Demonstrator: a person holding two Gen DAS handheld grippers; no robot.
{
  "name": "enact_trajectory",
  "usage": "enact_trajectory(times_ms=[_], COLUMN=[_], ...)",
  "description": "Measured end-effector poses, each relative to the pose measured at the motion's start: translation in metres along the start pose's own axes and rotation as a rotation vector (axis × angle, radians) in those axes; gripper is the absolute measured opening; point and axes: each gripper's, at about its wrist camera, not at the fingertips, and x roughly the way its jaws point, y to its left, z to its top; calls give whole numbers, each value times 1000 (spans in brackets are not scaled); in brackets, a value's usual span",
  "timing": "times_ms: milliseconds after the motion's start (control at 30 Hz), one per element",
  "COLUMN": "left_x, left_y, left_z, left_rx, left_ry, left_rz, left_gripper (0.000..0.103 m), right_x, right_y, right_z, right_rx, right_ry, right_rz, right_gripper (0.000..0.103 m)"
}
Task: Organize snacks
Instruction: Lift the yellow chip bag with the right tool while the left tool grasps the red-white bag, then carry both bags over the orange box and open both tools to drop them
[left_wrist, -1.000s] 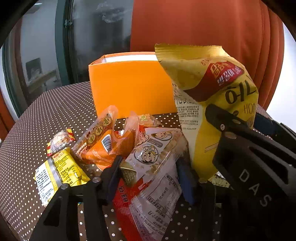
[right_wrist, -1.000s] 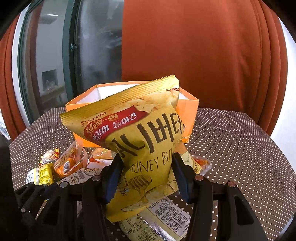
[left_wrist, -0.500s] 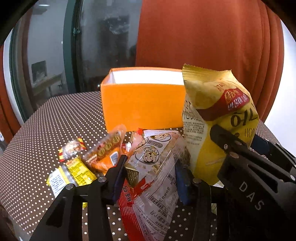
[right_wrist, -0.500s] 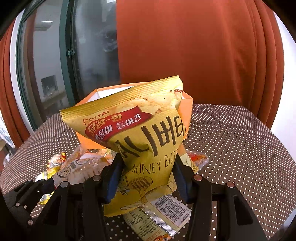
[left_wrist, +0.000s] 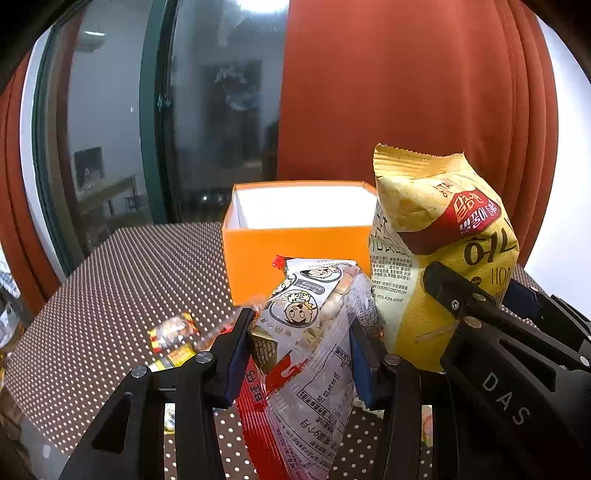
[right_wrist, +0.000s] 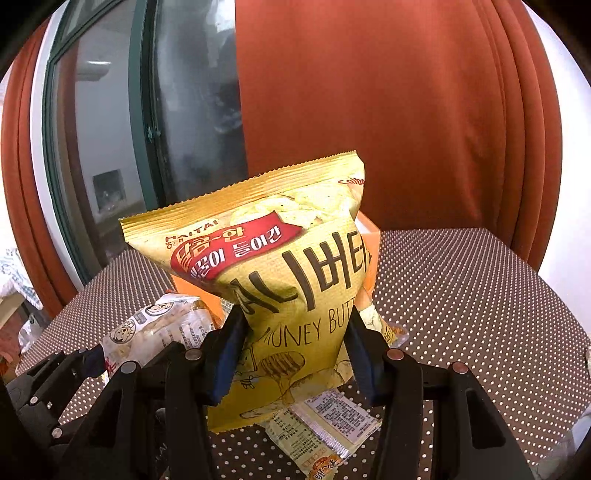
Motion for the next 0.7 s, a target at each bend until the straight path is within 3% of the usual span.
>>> enact_trajectory(times_ms=[400, 700], left_x=[-30, -19], left_y=[-5, -2], left_z=[39, 69], left_rx=[-6, 3], left_ry=[-96, -157], left_rz=[10, 23], left_gripper=[48, 48], right_x=[-30, -22], right_y=[-6, -5], right_z=[33, 61], right_rx=[11, 17], right_ry=[-78, -125], right_rz=[35, 50], right_gripper=[55, 55])
